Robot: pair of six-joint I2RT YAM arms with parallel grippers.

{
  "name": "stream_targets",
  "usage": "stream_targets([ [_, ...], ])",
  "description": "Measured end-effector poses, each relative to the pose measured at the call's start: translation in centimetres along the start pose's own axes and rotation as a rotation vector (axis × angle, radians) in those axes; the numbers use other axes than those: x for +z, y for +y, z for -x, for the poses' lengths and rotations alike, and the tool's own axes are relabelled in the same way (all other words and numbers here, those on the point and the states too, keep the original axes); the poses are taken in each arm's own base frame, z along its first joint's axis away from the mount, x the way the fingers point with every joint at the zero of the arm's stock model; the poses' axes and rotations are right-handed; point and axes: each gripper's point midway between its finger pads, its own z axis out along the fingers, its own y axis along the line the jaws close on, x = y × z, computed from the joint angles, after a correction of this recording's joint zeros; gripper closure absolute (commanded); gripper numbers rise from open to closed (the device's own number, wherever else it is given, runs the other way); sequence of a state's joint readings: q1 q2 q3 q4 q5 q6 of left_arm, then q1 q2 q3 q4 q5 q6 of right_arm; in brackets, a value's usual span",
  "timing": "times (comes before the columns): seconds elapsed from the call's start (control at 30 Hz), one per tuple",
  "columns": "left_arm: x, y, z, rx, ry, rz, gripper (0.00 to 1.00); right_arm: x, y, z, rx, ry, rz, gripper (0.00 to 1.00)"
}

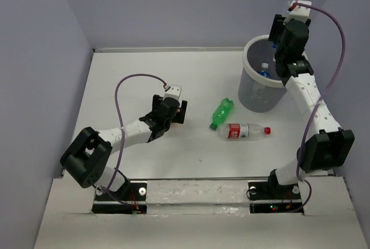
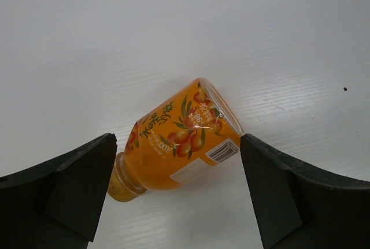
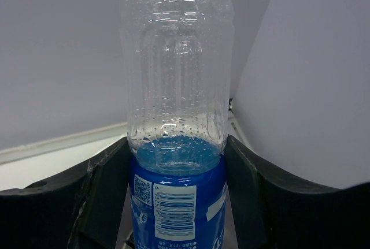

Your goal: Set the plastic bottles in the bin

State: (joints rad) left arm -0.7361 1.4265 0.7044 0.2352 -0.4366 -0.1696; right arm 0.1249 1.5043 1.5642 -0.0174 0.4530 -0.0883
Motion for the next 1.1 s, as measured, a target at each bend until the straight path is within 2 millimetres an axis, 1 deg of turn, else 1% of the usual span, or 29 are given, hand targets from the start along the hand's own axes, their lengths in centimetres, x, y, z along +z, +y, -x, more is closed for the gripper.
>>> stream_targets([
  [0.07,0.3,-0.3,-0.1,0.005,0.010,-0.006,0.01,0.8,0.3,-2.3,-0.025,0.044,-0.001,0.24],
  [0.1,0.5,-0.4,-0.3,0.008,0.018,-0.008,0.01,1.1,0.5,-3.6,-0.035,0.068,0.000,0.14],
  [0.13,0.6,-0.4,-0.5,0.011,0.026,-0.008,0.01,1.2,0.7,-4.5,-0.038,0.085,0.007,0.10],
  [0.17,0.7,-0.4,-0.6,0.012,0.032,-0.007,0.01,1.1,0.8,-5.5,-0.040,0.103,0.007,0.07],
  [0.23,1.1,-0.3,-0.8,0.014,0.047,-0.004,0.01,0.8,1.0,-6.8,-0.030,0.127,0.018,0.05],
  [0.33,1.6,-0.1,-1.0,0.011,0.066,0.003,0.01,-0.4,1.2,-7.6,0.013,0.145,0.042,0.05],
  [0.4,2.1,0.0,-1.1,0.011,0.080,0.008,0.01,-1.5,1.4,-7.2,0.056,0.139,0.069,0.05],
  [0.43,2.4,0.0,-1.1,0.009,0.088,0.011,0.01,-2.0,1.4,-6.5,0.077,0.126,0.081,0.04],
  [0.53,3.0,0.1,-1.4,0.012,0.112,0.016,0.02,-3.7,1.6,-3.3,0.155,0.064,0.136,0.00],
  [0.6,3.3,0.1,-1.7,0.015,0.129,0.017,0.05,-4.9,1.7,-1.3,0.198,0.026,0.176,0.00],
  [0.67,3.6,-0.1,-2.0,0.018,0.145,0.015,0.05,-6.1,2.0,0.4,0.234,-0.006,0.217,0.00],
  [0.73,3.8,-0.2,-2.4,0.020,0.163,0.013,0.07,-7.0,2.0,1.6,0.261,-0.028,0.244,0.00],
  [0.77,3.8,-0.3,-2.4,0.021,0.166,0.013,0.15,-7.5,2.1,2.1,0.274,-0.036,0.261,0.00],
  [0.8,3.8,-0.3,-2.6,0.020,0.172,0.012,0.15,-7.7,2.2,2.3,0.281,-0.038,0.268,0.00],
  [0.83,3.8,-0.3,-2.7,0.016,0.182,0.012,0.26,-8.1,2.4,2.4,0.289,-0.037,0.286,0.00],
  [0.87,3.8,-0.2,-2.8,0.012,0.188,0.012,0.32,-8.4,2.7,2.4,0.296,-0.032,0.301,0.00],
  [0.9,3.8,-0.2,-2.8,0.004,0.191,0.010,0.43,-8.6,2.8,2.2,0.304,-0.026,0.311,0.00],
  [1.0,3.7,-0.4,-2.9,-0.008,0.199,0.005,0.58,-9.5,3.1,1.5,0.320,-0.001,0.336,0.00],
  [1.03,3.7,-0.4,-2.9,-0.011,0.201,0.002,0.64,-10.1,3.1,1.1,0.330,0.009,0.348,0.00],
  [1.1,3.7,-0.5,-2.8,-0.025,0.203,-0.008,0.65,-11.2,3.3,0.6,0.354,0.025,0.374,0.00],
])
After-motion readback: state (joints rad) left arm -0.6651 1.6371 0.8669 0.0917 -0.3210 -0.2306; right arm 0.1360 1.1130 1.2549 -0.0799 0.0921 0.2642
